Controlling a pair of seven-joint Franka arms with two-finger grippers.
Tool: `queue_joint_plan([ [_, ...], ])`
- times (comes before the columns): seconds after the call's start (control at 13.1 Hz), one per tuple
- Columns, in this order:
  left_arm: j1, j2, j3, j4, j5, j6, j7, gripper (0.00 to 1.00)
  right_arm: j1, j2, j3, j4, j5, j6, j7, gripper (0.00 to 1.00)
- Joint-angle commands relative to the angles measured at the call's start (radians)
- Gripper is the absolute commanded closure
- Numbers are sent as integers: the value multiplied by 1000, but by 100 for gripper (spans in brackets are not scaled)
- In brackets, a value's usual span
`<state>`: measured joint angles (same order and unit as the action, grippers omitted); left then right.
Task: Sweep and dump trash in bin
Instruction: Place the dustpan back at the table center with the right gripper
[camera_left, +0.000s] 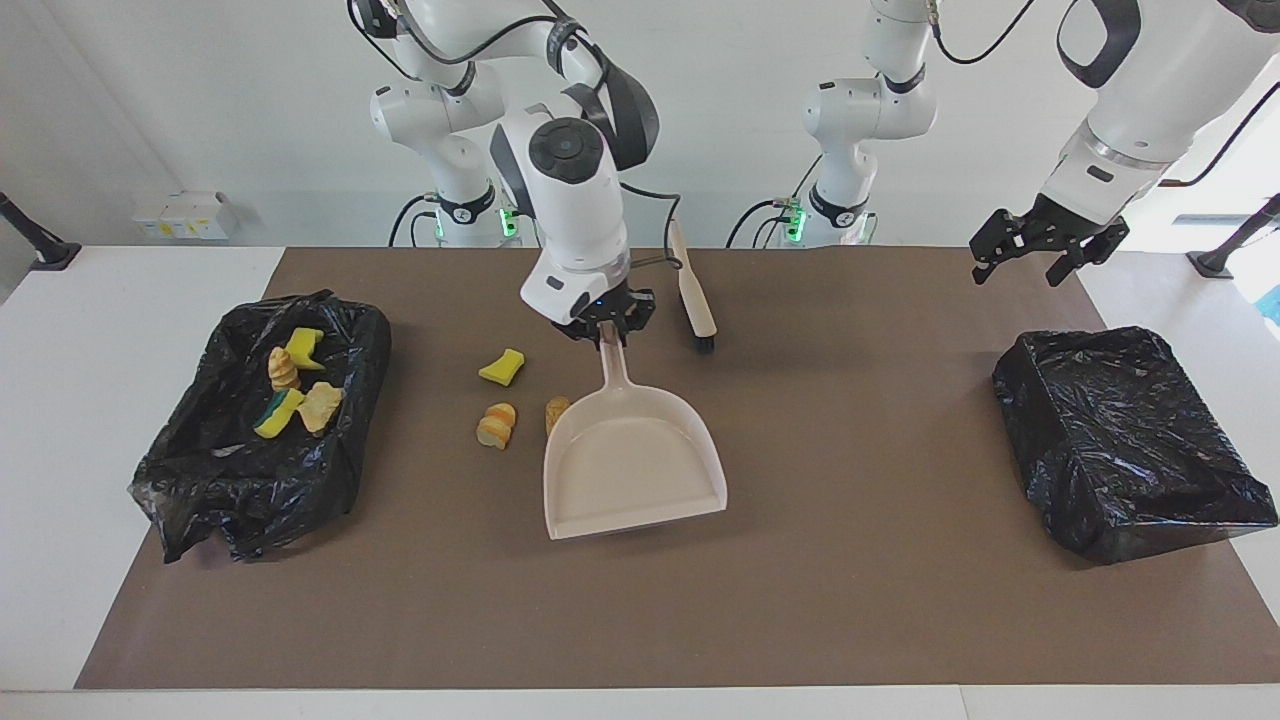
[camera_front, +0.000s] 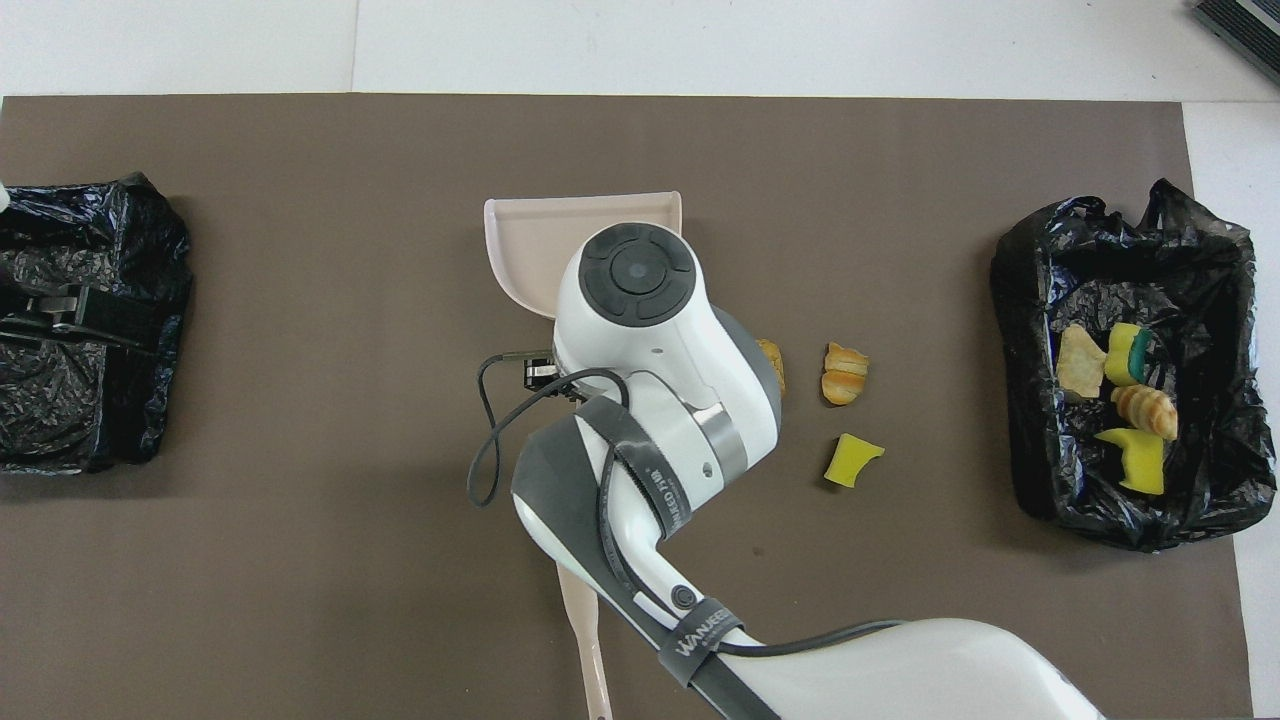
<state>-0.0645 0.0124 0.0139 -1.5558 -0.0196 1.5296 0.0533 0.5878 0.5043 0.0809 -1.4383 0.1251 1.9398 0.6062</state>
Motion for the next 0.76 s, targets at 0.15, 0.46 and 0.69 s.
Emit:
queue_joint_plan([
  [0.15, -18, -19, 8, -18, -11, 7, 7, 0, 24, 16, -7, -42, 11, 59, 21, 100],
  [0.46, -15, -19, 11, -23, -43, 7, 2, 0, 10, 55, -7, -44, 16, 117, 15, 100],
  [0.69, -17, -16, 11, -24, -48, 18, 23, 0, 14, 54, -7, -39, 5, 102, 15, 60],
])
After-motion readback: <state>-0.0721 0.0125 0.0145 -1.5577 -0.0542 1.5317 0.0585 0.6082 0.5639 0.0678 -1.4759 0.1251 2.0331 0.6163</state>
